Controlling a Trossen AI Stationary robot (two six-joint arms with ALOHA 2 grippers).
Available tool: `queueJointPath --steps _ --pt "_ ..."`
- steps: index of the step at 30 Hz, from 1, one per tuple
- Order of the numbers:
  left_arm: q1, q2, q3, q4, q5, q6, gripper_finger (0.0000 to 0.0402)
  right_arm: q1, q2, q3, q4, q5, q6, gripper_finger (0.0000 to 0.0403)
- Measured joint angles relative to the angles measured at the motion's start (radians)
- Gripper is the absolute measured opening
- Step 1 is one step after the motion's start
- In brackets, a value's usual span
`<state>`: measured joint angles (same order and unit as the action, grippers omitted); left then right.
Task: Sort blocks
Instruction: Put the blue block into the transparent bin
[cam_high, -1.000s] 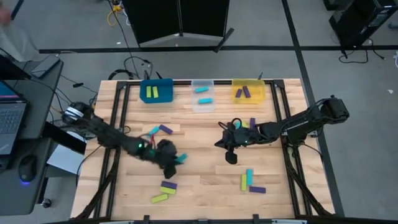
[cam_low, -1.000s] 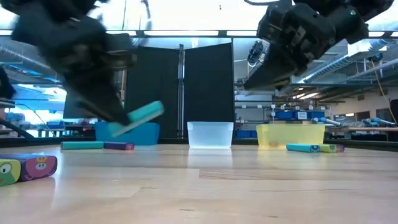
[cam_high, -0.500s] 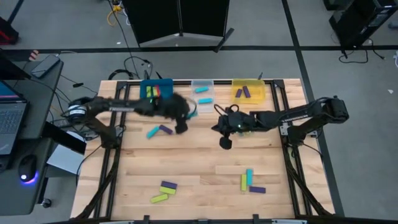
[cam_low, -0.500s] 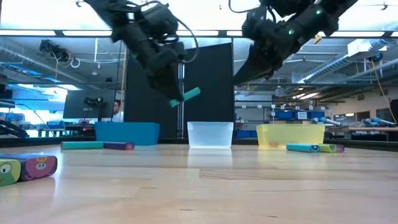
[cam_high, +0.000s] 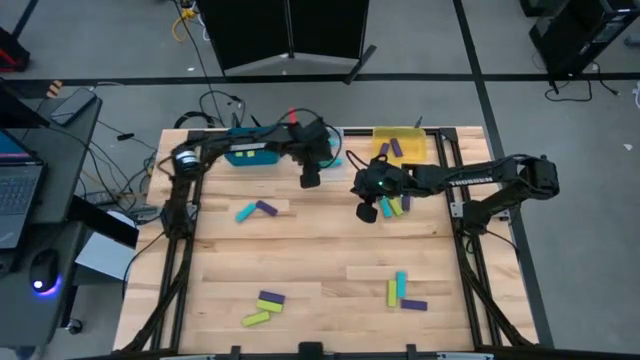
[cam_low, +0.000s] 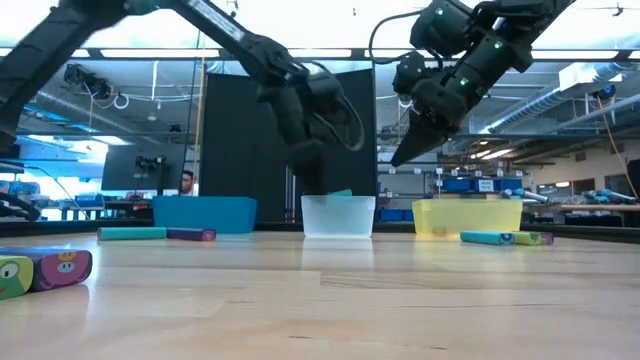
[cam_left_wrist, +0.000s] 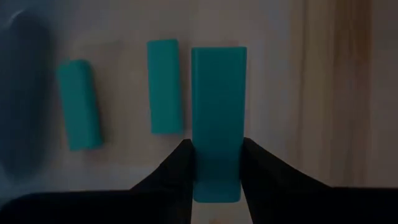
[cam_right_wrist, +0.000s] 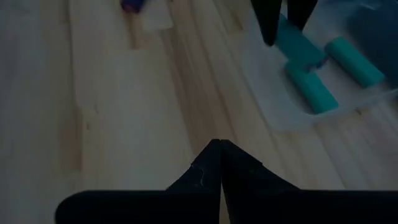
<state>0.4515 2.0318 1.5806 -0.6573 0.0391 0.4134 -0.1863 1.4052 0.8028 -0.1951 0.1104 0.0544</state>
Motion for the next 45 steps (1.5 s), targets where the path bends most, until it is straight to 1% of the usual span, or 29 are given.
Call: queueJointPath --steps 5,9,17,24,33,39,45 --pt "0.000 0.107 0.111 -0.040 0.000 0.048 0.0107 -0.020 0.000 0.000 -0.009 0.000 -0.027 0.0012" --pt "0.000 0.141 0.151 -0.051 -0.002 0.058 0.0107 -0.036 0.000 0.000 -0.017 -0.001 -0.033 0.0021" --pt "0.001 0.144 0.154 -0.071 -0.005 0.058 0.0107 -0.055 0.000 0.000 -0.030 -0.007 -0.060 0.0012" --pt "0.001 0.144 0.154 -0.077 -0.008 0.058 0.0128 -0.055 0.000 0.000 -0.030 -0.011 -0.059 0.0025" --pt "-0.002 0.144 0.154 -0.075 -0.008 0.058 0.0137 -0.055 0.000 0.000 -0.029 -0.011 -0.058 0.0017" --pt "-0.002 0.144 0.153 -0.079 -0.008 0.057 0.0159 -0.055 0.000 0.000 -0.030 -0.011 -0.058 0.0026" --pt "-0.003 0.144 0.153 -0.079 -0.031 0.051 0.0187 -0.055 0.000 0.000 -0.031 -0.011 -0.066 0.0022"
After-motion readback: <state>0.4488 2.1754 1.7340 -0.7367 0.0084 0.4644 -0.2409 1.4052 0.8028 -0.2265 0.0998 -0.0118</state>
